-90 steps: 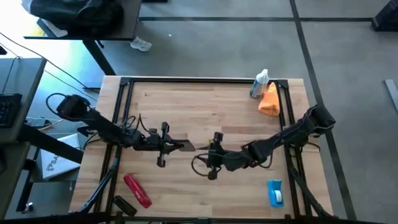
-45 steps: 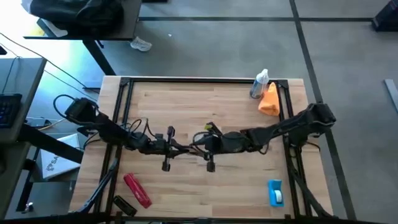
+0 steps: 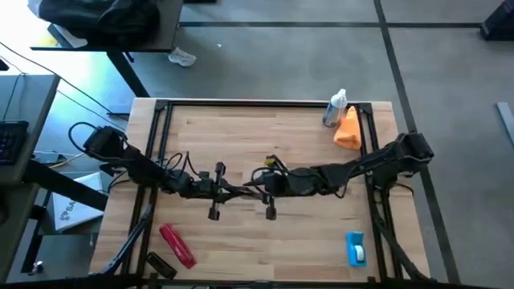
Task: Apply microfiber cloth
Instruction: Spray the front and back of the cellphone using a spray bottle
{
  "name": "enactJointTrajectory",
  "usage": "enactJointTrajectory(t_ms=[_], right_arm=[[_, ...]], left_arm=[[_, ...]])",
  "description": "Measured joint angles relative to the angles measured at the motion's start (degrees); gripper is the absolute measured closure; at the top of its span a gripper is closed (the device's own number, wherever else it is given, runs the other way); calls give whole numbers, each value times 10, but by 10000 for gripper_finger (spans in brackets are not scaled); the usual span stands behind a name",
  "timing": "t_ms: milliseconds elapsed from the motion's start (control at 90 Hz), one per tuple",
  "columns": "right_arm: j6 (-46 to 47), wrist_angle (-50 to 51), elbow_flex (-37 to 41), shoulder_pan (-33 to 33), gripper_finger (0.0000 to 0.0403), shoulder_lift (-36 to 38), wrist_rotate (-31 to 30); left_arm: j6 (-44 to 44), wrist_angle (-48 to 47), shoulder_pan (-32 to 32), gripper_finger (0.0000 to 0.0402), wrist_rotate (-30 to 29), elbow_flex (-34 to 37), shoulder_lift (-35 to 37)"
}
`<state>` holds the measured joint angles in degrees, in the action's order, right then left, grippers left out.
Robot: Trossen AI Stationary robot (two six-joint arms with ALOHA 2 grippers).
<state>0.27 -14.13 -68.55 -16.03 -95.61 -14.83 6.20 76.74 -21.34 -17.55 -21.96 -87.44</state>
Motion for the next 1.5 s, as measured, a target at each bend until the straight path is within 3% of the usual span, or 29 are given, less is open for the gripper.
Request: enactJointTrajectory(t_ms=[156,400,744,1500], right_arm=[[11,0,0,8,392,-14,29],[2,41,-1,-2,398,14,-12],[10,66,1,-11,401,21,-13],[-2,47,1,-9,402,21,-16]], left_arm=[[0,-7,-1,383,-5,-5,0],[11,-4,-20,363,-63,-5,26],[33,1,-42,293,-63,-5,79],[16,-9,-11,294,-41,-45,40]])
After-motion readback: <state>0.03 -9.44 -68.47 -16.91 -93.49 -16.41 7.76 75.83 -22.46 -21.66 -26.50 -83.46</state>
